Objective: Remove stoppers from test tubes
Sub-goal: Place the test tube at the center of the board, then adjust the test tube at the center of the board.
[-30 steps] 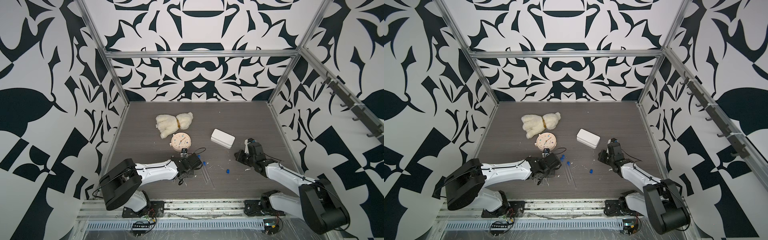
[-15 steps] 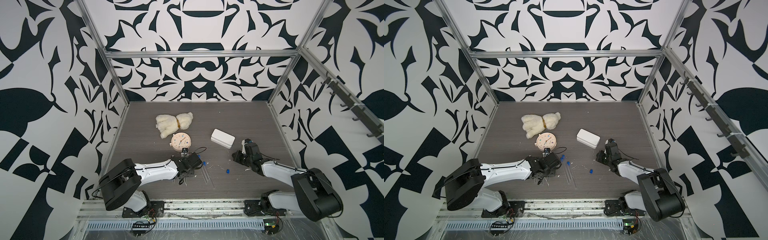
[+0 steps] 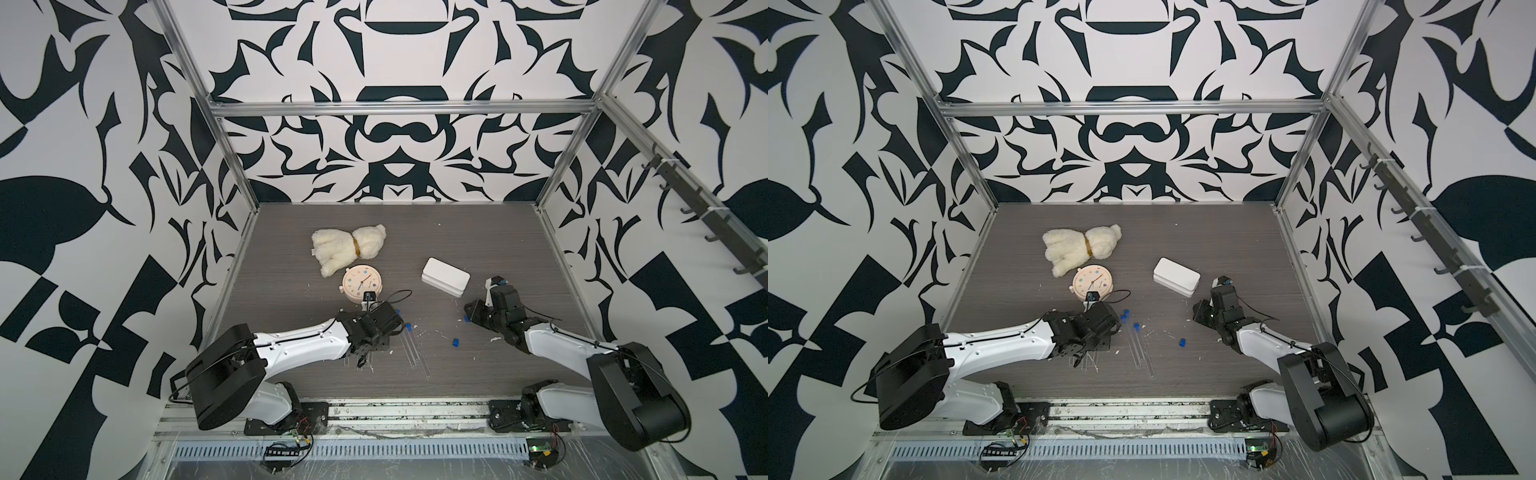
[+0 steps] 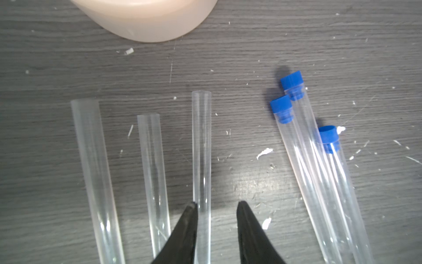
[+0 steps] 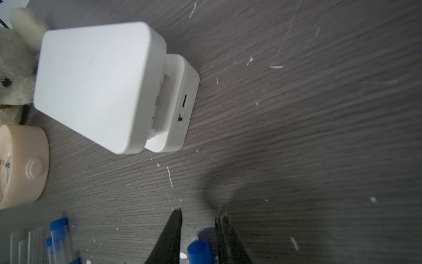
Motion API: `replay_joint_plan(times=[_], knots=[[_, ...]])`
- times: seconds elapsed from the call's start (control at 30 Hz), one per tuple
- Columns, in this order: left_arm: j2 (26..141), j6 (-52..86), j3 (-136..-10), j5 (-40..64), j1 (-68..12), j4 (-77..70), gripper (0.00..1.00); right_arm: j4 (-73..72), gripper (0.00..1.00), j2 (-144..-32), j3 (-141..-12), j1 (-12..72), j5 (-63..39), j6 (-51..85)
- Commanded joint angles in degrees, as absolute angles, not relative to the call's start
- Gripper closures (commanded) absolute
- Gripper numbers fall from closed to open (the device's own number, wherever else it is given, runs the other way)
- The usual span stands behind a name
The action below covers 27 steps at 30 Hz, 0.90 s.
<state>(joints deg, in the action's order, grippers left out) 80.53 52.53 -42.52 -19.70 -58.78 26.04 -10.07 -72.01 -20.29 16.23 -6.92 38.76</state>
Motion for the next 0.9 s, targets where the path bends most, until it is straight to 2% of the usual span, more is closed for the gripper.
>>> replay_joint_plan(times=[0.0,0.53,0.87], knots=[[79.31,52.87,-43.75,-20.49,-58.83,28.22,0.66,-9.19,0.72,-70.54,-20.89,16.46,-5.8,37.62],[79.36,54.0,-48.52,-22.8,-60.58,31.53,0.65,-4.94,0.72,-67.19,-23.65,16.44,-7.44,36.32],[85.54,60.31,-56.69,-25.05,-64.36,37.69,0.64,6.48,0.72,-56.22,-28.63,16.44,-7.1,34.25]])
